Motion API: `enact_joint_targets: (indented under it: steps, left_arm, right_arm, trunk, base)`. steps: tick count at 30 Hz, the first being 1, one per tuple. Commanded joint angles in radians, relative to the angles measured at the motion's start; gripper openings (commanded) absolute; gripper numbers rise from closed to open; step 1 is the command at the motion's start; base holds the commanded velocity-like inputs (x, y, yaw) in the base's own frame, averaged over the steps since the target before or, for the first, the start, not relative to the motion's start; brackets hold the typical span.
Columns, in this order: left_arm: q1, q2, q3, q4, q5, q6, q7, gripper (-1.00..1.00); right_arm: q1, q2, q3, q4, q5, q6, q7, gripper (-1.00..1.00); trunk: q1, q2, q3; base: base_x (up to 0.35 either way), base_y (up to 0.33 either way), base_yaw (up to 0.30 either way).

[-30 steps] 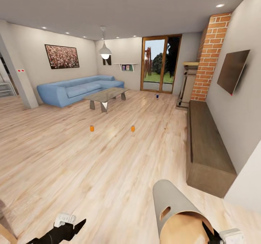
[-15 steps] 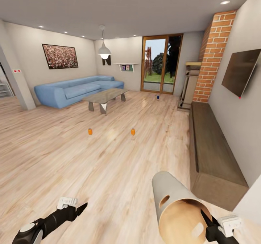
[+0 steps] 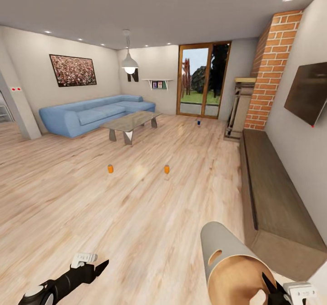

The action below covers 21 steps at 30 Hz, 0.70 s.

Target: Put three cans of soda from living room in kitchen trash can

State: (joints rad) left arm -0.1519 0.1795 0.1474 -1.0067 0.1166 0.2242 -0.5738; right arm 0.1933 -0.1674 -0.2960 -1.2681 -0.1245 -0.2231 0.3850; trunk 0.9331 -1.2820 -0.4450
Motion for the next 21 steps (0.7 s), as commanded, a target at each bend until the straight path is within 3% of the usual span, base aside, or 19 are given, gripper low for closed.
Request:
enact_joint_targets:
  steps: [1,12,21]
  left_arm:
    - [0.000,0.000,0.000,0.001,0.000,-0.001,0.000,1.00]
    - [0.000,0.000,0.000,0.007,-0.001,-0.010,0.000,1.00]
    - [0.000,0.000,0.000,0.008,-0.002,-0.009,-0.002,1.00]
  right_arm:
    - [0.000,0.000,-0.001,-0.001,-0.012,0.001,0.009,-1.00]
    - [-0.001,0.000,-0.001,0.014,-0.012,0.001,0.009,-1.00]
    - [-0.001,0.000,-0.002,0.016,-0.012,0.001,0.009,-1.00]
  trunk:
    - [0.000,0.000,0.000]
    - [0.000,0.000,0.000]
    - [0.000,0.000,0.000]
  base:
    - [0.330,0.000,0.000]
    - [0.329,0.028,0.000]
    - [0.298,0.179,0.000]
